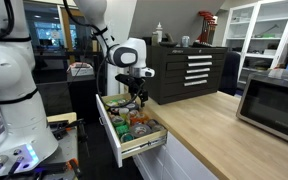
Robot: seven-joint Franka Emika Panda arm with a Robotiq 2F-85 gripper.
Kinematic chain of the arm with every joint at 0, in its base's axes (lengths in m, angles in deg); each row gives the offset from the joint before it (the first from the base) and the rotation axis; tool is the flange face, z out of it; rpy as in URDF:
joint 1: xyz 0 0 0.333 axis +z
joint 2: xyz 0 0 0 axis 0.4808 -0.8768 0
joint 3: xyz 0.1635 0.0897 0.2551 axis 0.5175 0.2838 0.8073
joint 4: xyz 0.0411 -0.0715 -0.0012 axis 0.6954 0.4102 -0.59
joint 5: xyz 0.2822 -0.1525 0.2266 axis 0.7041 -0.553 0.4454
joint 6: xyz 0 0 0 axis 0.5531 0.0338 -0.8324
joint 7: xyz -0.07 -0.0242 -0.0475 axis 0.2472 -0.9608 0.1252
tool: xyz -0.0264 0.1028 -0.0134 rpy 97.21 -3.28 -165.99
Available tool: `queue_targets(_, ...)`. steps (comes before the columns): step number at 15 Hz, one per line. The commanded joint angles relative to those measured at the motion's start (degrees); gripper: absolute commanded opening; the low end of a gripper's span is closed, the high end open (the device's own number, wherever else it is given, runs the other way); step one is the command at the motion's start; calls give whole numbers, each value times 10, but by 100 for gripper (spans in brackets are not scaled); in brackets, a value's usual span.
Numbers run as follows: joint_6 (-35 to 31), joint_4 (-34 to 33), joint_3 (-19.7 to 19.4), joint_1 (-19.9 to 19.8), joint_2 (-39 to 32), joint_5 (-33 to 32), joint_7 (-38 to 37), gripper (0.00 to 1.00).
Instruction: Remove the green tape from the drawer and put it on the counter
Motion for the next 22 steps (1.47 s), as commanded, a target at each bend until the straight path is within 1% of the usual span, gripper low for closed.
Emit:
queue_targets(1,-36,-20,7,23,-58,-42,-52,100)
queue_targets(4,-52,-45,0,60,-110,-94,-113,100)
queue_targets(6,-51,-66,-20,101,-140,-143,-171,100)
queue_targets(8,-45,-87,-35,139,-164,-177,-214,100)
queue_targets(10,-40,-102,-45,167,-183,-193,-237,100)
queue_targets(13,-46,-111,-53,194,-208,-201,-246,100)
queue_targets(15,-52,-113,-53,200,-225,-201,-233,100)
queue_targets(16,-56,-118,-52,194,-236,-198,-219,100)
queue_targets(19,-77,-114,-29,172,-248,-176,-179,100)
queue_targets(22,-101,-110,-18,160,-253,-170,-141,100)
